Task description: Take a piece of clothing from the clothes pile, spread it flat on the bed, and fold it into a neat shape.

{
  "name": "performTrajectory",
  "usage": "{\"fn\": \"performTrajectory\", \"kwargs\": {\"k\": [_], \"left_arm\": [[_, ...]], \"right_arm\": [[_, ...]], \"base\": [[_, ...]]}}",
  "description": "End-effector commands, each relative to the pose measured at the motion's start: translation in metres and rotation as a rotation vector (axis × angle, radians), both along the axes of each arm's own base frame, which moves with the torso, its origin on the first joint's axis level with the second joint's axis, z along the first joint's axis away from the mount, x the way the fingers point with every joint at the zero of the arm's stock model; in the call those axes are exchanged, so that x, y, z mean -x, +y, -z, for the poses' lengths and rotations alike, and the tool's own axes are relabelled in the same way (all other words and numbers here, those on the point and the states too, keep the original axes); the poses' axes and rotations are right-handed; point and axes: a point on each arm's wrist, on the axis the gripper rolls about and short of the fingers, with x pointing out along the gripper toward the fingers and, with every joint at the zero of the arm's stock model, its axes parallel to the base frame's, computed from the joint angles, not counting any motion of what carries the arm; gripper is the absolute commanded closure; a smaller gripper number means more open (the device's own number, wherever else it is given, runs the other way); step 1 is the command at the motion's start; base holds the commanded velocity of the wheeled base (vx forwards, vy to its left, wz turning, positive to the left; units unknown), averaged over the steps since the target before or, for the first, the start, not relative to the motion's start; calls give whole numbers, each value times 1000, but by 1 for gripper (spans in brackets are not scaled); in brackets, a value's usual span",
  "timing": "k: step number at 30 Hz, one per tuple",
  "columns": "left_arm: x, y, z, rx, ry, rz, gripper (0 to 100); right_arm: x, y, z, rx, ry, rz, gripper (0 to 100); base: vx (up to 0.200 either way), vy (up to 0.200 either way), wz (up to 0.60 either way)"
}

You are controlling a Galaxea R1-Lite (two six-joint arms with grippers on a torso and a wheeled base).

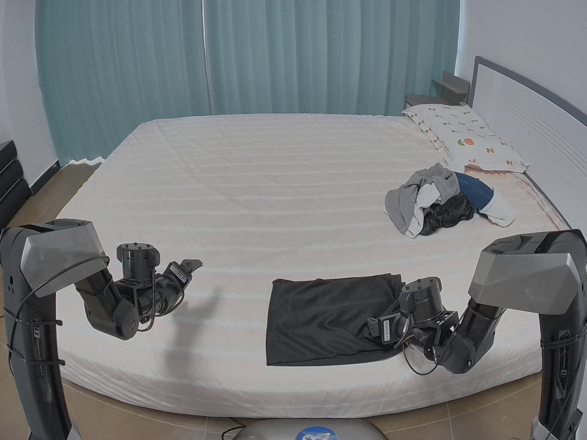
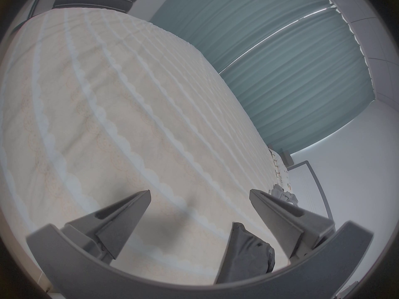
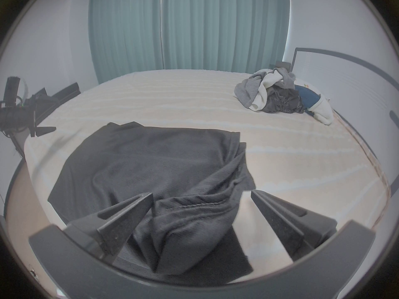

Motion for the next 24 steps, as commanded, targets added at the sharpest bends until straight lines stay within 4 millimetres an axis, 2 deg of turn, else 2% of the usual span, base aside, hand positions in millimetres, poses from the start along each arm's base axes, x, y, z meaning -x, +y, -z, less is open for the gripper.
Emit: {"fn": "performTrajectory", "kwargs": {"k": [1, 9, 13, 15, 19, 24], "left_arm": [[0, 0, 1, 0, 2, 0, 0], [0, 0, 2, -2, 3, 0, 0], [0, 0, 2, -2, 3, 0, 0], [0, 0, 2, -2, 3, 0, 0], [0, 0, 2, -2, 3, 0, 0], [0, 0, 2, -1, 3, 2, 0]], "right_arm": [[7, -9, -5, 17, 11, 10, 0], [37, -59, -7, 53, 112, 65, 0], [43, -66, -10, 29, 118, 63, 0], [52, -84, -18, -10, 106, 71, 0], [53, -92, -23, -19, 96, 85, 0], [48, -95, -41, -90, 28, 58, 0]], "base": [[0, 0, 0], [0, 0, 0], [0, 0, 0], [0, 0, 0], [0, 0, 0], [0, 0, 0]]}}
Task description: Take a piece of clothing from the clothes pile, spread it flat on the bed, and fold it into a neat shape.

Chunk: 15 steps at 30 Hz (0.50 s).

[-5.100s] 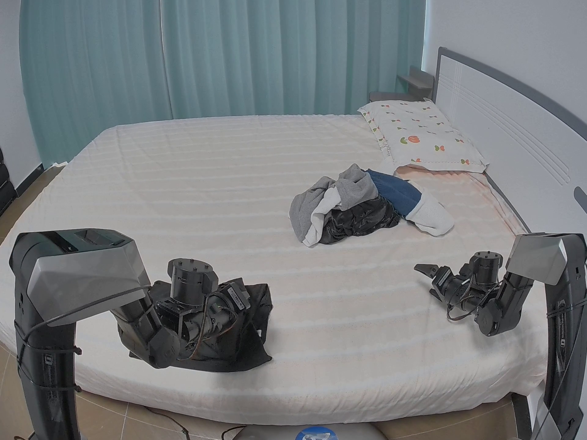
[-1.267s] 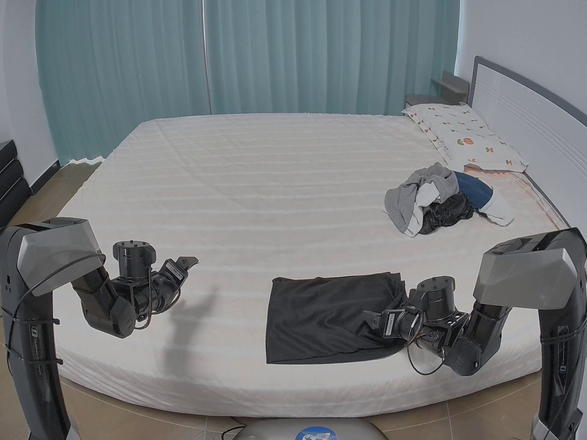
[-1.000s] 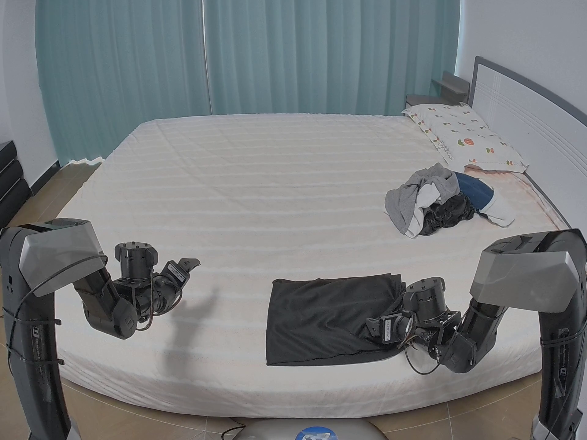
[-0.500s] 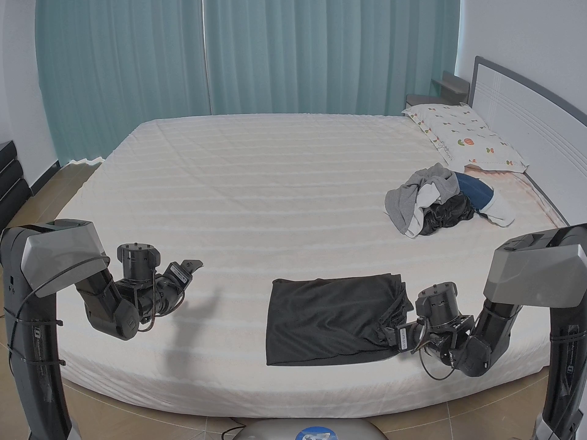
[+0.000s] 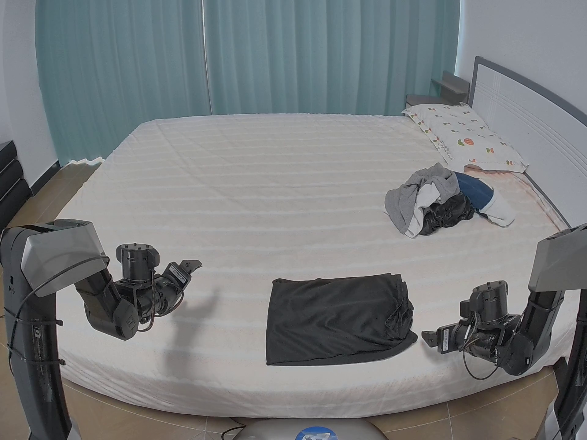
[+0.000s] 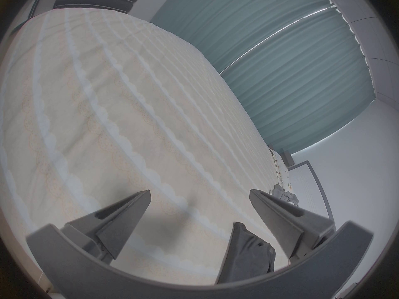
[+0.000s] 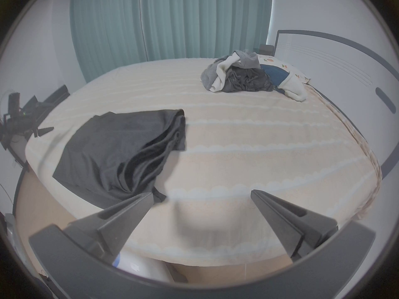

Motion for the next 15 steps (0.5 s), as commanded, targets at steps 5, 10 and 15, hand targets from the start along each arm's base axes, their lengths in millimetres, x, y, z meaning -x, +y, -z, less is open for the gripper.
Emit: {"fn": "performTrajectory", "kwargs": {"k": [5, 10, 15], "left_arm": [[0, 0, 1, 0, 2, 0, 0], [0, 0, 1, 0, 2, 0, 0], [0, 0, 1, 0, 2, 0, 0]], "right_arm": [[-17, 22, -11, -140, -72, -39, 0], [-45, 56, 14, -214, -61, -43, 0], [-51, 63, 29, -186, -26, -45, 0]], "base": [[0, 0, 0], [0, 0, 0], [0, 0, 0]]}}
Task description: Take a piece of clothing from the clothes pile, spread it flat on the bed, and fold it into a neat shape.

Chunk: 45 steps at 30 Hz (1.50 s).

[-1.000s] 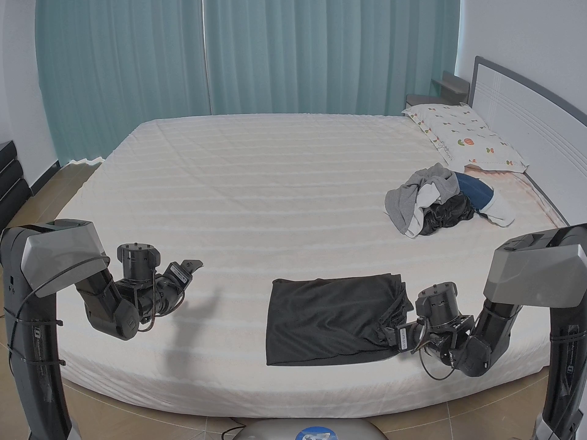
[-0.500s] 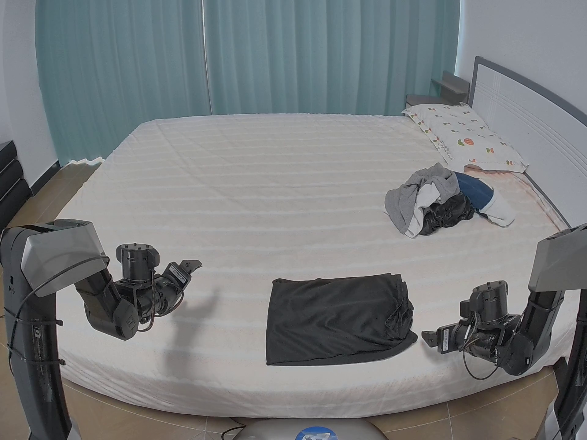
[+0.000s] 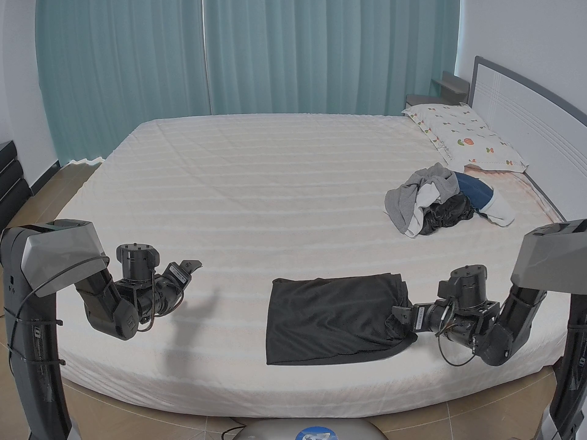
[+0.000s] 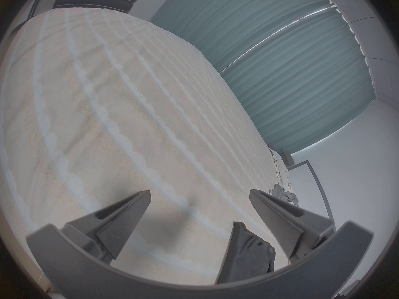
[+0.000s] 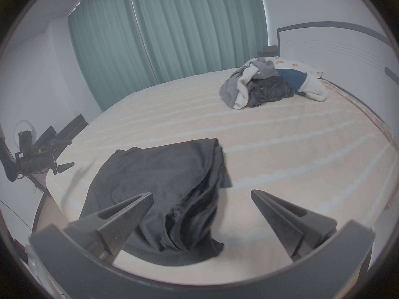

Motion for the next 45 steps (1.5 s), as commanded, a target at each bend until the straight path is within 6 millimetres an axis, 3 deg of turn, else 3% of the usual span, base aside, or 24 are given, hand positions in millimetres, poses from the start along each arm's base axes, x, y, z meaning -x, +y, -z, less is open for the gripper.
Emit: {"fn": "performTrajectory", "kwargs": {"k": [1, 6, 10, 14, 19, 25, 29, 37, 38, 42, 45], "left_arm": [[0, 0, 1, -1, 2, 1, 0], [0, 0, 1, 0, 0, 0, 0], [0, 0, 1, 0, 0, 0, 0], [0, 0, 1, 0, 0, 0, 0], [0, 0, 1, 0, 0, 0, 0], [0, 0, 1, 0, -3, 2, 0], [-1, 0, 0, 0, -9, 1, 0], [0, 0, -4, 0, -18, -14, 0], [-1, 1, -4, 1, -19, -20, 0], [0, 1, -1, 1, -10, -20, 0], [3, -4, 1, -6, -2, 0, 0]], "right_arm": [[-7, 14, 29, 36, 90, -17, 0], [-1, 6, 38, 87, 162, -19, 0], [9, -7, 24, 86, 157, 2, 0], [22, -34, 6, 98, 156, 32, 0], [31, -55, 7, 142, 191, 13, 0], [33, -68, 10, 179, 206, 16, 0], [23, -63, 1, 103, 139, -3, 0], [0, -47, -16, -222, 9, -5, 0], [-10, -43, -16, -287, 6, -22, 0], [-40, -32, -4, -405, 9, -15, 0], [-70, -27, 18, -432, 5, 8, 0]], "base": [[0, 0, 0], [0, 0, 0], [0, 0, 0], [0, 0, 0], [0, 0, 0], [0, 0, 0], [0, 0, 0], [0, 0, 0], [0, 0, 0], [100, 0, 0], [67, 0, 0]]}}
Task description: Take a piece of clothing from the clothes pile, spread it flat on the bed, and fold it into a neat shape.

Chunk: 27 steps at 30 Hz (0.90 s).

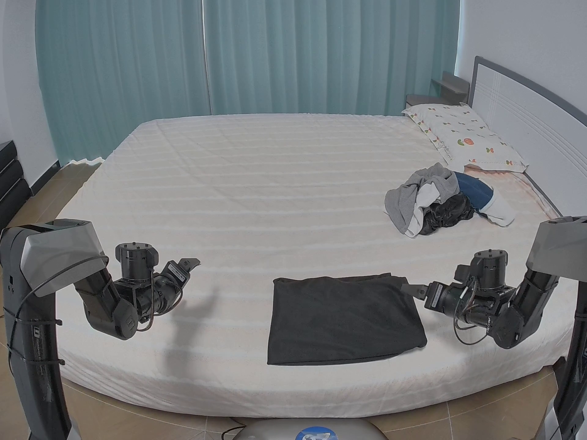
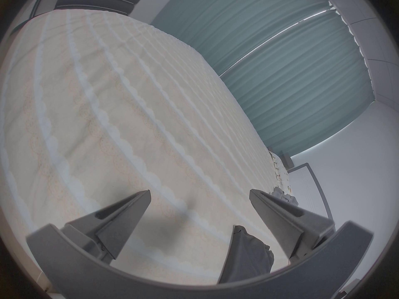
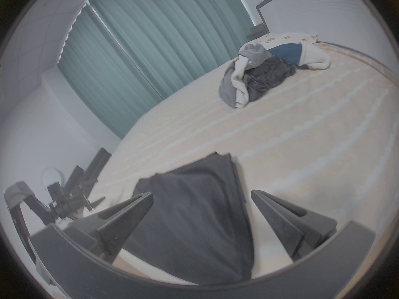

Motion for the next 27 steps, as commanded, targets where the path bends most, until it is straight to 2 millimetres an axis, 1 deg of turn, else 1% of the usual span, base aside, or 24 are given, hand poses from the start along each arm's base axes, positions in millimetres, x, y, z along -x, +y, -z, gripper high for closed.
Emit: {"fn": "performTrajectory", "kwargs": {"k": [1, 4, 6, 9, 18, 21, 27], "left_arm": [[3, -7, 3, -5, 13, 21, 0], [4, -8, 7, -17, 20, 30, 0], [4, -8, 8, -27, 21, 34, 0], [4, -8, 8, -29, 22, 35, 0], [4, -9, 9, -30, 25, 39, 0], [4, -8, 9, -30, 23, 37, 0], [4, -9, 9, -30, 23, 39, 0]], "right_arm": [[-47, 11, 40, -75, 23, 8, 0], [-62, 14, 44, -109, 16, 16, 0], [-65, 16, 48, -160, 34, 35, 0], [-68, 13, 55, -185, 46, 56, 0], [-66, -3, 54, -190, 51, 101, 0], [-62, -10, 56, -195, 41, 115, 0], [-57, -9, 59, -195, 60, 100, 0]], "base": [[0, 0, 0], [0, 0, 0], [0, 0, 0], [0, 0, 0], [0, 0, 0], [0, 0, 0], [0, 0, 0]]}}
